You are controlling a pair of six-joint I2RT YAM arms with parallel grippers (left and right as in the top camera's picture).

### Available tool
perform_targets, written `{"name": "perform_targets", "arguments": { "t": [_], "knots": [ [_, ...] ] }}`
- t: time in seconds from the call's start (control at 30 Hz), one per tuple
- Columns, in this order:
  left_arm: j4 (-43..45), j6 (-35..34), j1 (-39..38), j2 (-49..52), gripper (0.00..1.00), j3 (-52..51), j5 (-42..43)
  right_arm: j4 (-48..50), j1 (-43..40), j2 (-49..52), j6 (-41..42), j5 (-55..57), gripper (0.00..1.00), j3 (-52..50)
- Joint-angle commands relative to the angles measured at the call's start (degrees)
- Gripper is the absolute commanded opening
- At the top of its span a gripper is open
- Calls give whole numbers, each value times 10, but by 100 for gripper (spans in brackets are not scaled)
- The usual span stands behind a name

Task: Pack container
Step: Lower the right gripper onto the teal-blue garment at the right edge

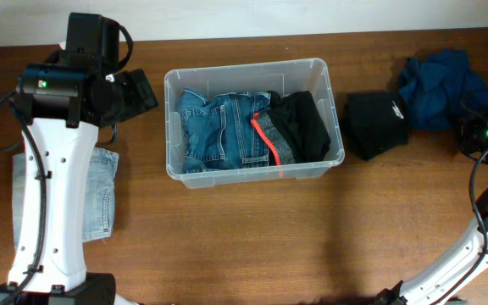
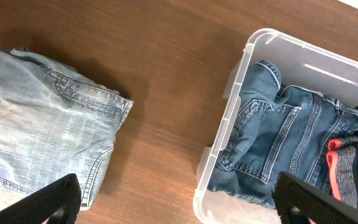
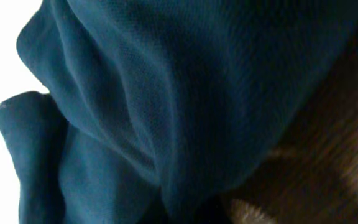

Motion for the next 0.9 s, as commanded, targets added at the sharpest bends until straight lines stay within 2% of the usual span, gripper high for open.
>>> {"name": "perform_targets", "arguments": {
  "t": [0.0, 0.1, 0.37, 0.47, 0.67, 0.87],
  "knots": [
    [0, 5, 2, 2, 99, -1, 0, -31, -13, -41, -23, -54, 4, -13],
    [0, 5, 2, 2, 99, -1, 0, -71, -19, -89, -73, -42, 4, -13],
    [0, 5, 2, 2, 99, -1, 0, -198, -19, -243, -198, 93, 4, -13],
    [0, 5, 2, 2, 99, -1, 0, -234, -19, -271, -203, 131, 4, -13],
    [0, 5, 2, 2, 99, -1, 0, -282, -19, -259, -203, 170, 4, -15],
    [0, 5, 2, 2, 99, -1, 0, -290, -19, -249, -203, 210, 4, -53]
  ]
}}
